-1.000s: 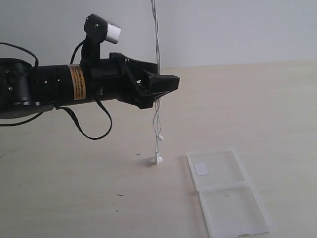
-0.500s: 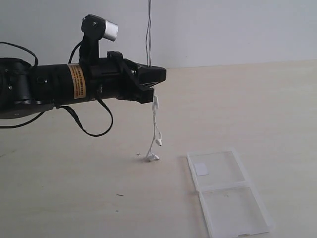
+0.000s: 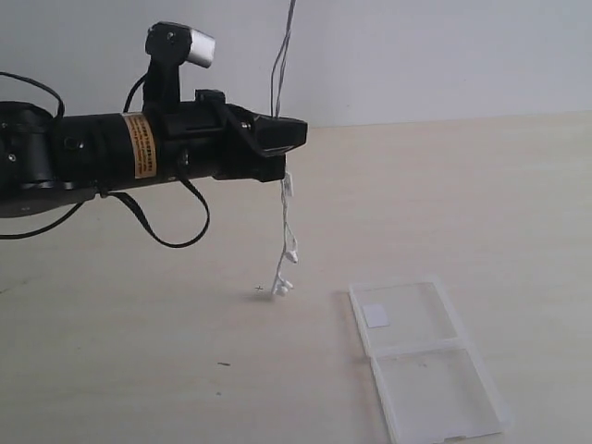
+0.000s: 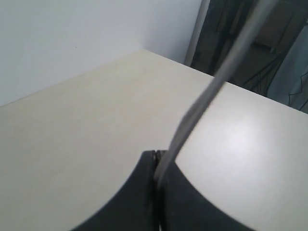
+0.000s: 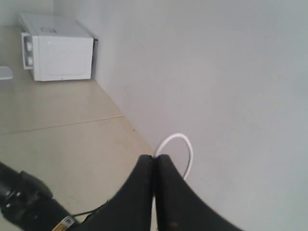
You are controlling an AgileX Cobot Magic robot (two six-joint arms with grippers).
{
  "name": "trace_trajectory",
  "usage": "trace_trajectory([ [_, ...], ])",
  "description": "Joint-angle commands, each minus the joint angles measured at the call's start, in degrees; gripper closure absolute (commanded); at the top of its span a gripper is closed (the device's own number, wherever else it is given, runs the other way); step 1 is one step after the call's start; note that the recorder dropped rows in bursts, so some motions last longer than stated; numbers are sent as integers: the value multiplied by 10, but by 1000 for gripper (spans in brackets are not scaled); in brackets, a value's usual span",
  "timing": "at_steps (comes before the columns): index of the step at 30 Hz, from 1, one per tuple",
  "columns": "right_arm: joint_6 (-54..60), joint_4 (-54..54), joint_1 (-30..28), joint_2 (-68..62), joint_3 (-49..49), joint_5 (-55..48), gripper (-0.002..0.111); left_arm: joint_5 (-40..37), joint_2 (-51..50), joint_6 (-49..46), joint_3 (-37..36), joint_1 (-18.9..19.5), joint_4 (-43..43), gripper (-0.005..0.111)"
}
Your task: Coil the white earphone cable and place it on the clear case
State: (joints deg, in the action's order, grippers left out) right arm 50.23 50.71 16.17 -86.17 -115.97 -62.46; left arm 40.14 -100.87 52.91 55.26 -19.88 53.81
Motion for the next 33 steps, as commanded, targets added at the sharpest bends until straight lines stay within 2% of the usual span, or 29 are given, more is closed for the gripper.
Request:
trace_trajectory([
  [1,-42,-20,-2,49,-4,-75,108,-15,19,11,2,-1,-5,107],
  [5,-66,-33,-2,104,42,-75,108,-35,40,15,2,-1,0,107],
  [10,-68,-67,-2,190,178,-42,108,-70,77,17,2,-1,6,107],
  [13,-67,-76,-2,279,365,55,108,-86,99,51,2,-1,11,107],
  [17,-51,-73,-2,317,562,189,108,-84,114,83,2,-1,13,107],
  [18,-42,-62,-2,310,599,210,108,-84,119,90,2,-1,14,107],
  [20,57,60,-2,284,647,235,108,-85,130,93,5,-1,16,107],
  [22,154,160,-2,245,657,216,108,-85,138,125,15,-1,19,107],
  [26,199,227,-2,181,657,209,107,-91,149,165,28,-1,55,107],
  [29,203,227,-2,172,657,207,92,-104,150,165,29,-1,53,107],
  [30,203,227,-2,171,657,205,73,-115,150,165,29,-1,53,107],
  [33,198,222,-2,171,657,197,45,-121,150,165,34,-1,53,107],
])
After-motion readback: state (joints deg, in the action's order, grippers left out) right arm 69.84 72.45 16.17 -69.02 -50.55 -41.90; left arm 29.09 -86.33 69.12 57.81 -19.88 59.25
